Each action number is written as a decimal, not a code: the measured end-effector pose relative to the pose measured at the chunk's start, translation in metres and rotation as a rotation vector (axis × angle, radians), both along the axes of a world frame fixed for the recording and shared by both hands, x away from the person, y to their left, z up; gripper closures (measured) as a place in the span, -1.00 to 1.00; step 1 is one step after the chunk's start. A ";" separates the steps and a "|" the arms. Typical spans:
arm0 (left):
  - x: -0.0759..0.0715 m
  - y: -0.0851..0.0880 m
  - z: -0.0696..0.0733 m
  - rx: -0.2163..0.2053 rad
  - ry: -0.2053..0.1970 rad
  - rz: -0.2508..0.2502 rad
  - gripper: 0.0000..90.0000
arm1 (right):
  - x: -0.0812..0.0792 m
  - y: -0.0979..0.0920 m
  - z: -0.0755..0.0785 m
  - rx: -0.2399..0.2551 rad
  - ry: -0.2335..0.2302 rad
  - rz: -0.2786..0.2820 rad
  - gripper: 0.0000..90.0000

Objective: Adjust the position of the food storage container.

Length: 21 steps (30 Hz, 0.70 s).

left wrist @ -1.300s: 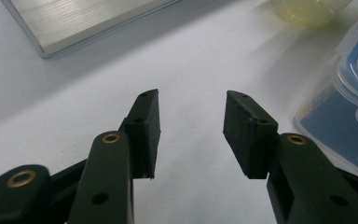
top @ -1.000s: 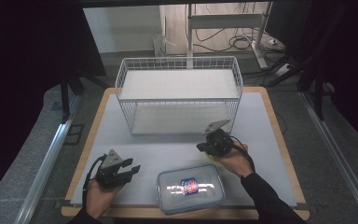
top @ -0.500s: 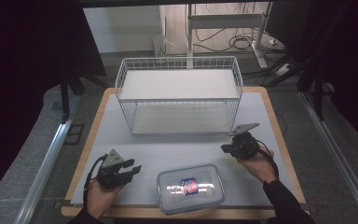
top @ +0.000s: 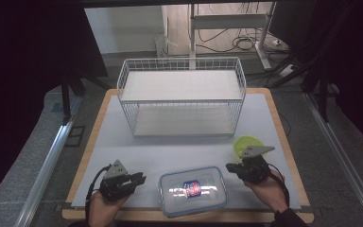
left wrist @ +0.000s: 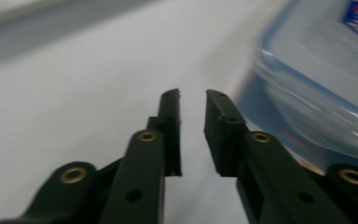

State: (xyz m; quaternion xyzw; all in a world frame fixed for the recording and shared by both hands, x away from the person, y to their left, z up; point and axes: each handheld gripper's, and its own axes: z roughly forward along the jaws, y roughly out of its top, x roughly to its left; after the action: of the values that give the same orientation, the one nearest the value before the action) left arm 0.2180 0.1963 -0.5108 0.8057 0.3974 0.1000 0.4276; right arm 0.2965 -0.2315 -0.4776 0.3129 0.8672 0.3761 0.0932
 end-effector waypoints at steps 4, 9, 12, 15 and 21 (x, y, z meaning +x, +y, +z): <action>-0.018 -0.010 -0.006 -0.017 0.040 -0.053 0.89 | -0.028 -0.009 -0.008 0.028 0.029 -0.009 0.97; -0.044 -0.029 -0.013 -0.016 0.080 -0.118 0.94 | -0.056 -0.013 -0.016 0.038 0.053 0.011 0.97; -0.059 -0.038 -0.015 -0.013 0.087 -0.161 0.94 | -0.069 -0.012 -0.018 0.036 0.061 0.029 0.97; -0.065 -0.044 -0.017 -0.018 0.101 -0.196 0.94 | -0.079 -0.011 -0.019 0.025 0.062 0.048 0.97; -0.067 -0.057 -0.018 -0.021 0.107 -0.245 0.94 | -0.094 -0.004 -0.023 0.005 0.093 0.091 0.97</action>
State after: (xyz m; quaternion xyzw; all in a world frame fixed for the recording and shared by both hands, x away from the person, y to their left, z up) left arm 0.1505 0.1397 -0.5284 0.8479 0.3193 -0.0005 0.4232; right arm 0.2022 -0.2353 -0.5005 0.2905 0.8830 0.3671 0.0349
